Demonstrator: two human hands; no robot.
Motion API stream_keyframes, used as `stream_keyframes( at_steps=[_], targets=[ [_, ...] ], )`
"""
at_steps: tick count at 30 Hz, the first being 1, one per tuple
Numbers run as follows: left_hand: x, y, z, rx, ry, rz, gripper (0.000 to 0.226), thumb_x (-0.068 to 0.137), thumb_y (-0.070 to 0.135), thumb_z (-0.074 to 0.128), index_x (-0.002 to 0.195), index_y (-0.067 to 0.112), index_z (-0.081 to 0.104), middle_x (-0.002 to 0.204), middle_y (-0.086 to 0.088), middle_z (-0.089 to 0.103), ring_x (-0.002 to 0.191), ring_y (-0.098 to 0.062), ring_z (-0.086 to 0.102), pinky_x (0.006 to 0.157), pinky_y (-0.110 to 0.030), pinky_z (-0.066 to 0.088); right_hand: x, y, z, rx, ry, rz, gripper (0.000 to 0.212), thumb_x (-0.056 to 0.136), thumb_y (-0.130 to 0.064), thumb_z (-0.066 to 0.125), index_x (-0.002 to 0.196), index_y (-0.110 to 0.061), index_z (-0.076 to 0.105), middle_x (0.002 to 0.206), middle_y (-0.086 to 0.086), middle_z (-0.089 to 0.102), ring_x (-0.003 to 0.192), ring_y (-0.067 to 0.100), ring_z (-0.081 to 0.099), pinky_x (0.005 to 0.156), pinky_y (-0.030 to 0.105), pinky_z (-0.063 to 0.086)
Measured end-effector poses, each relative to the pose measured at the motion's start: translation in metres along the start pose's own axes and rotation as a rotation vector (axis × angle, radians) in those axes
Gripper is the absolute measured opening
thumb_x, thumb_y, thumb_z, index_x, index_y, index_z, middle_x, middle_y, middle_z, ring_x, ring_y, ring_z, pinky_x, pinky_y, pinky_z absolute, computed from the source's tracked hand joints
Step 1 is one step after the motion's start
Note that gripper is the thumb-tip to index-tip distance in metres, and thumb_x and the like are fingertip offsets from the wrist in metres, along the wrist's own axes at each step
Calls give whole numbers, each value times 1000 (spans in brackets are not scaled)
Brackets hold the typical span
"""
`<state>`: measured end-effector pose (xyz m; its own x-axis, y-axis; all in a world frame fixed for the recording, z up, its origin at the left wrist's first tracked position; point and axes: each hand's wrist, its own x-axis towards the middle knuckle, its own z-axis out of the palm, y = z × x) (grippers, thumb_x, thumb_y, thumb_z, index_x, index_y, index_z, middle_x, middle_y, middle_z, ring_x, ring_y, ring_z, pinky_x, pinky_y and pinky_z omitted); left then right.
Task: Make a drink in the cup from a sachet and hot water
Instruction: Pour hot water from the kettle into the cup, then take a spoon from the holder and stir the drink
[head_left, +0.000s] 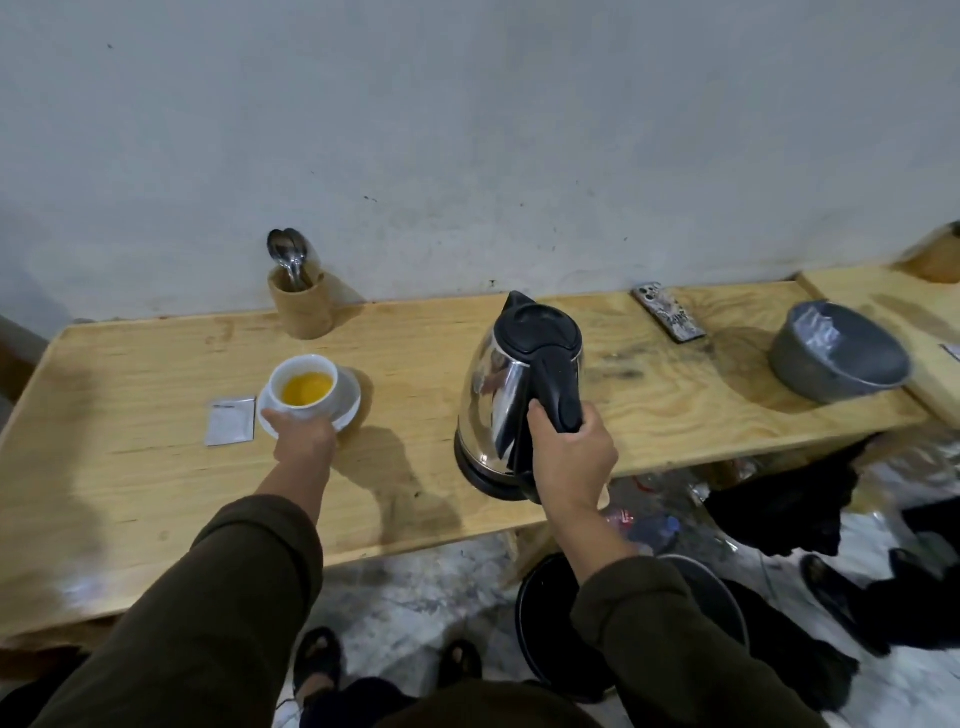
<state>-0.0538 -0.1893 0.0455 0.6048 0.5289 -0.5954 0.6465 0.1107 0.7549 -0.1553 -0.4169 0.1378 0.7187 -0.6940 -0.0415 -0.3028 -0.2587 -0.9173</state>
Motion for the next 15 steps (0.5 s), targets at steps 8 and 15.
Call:
stream_keyframes(
  at_steps=[8, 15],
  targets=[
    [0, 0, -1, -1, -27, 12, 78, 94, 18, 49, 154, 29, 1, 151, -20, 30, 135, -37, 38, 110, -46, 35, -9, 15, -4, -22, -27, 9, 17, 80, -27, 69, 79, -13, 58, 63, -10, 53, 60, 2, 50, 56, 12, 38],
    [-2, 0, -10, 92, -56, 27, 78, 94, 20, 49, 154, 28, -1, 151, -22, 31, 134, -39, 38, 109, -46, 35, -13, 11, -3, -39, 6, -72, 42, 76, -28, 73, 108, -18, 47, 97, -1, 56, 85, 17, 57, 68, 23, 47]
  ],
)
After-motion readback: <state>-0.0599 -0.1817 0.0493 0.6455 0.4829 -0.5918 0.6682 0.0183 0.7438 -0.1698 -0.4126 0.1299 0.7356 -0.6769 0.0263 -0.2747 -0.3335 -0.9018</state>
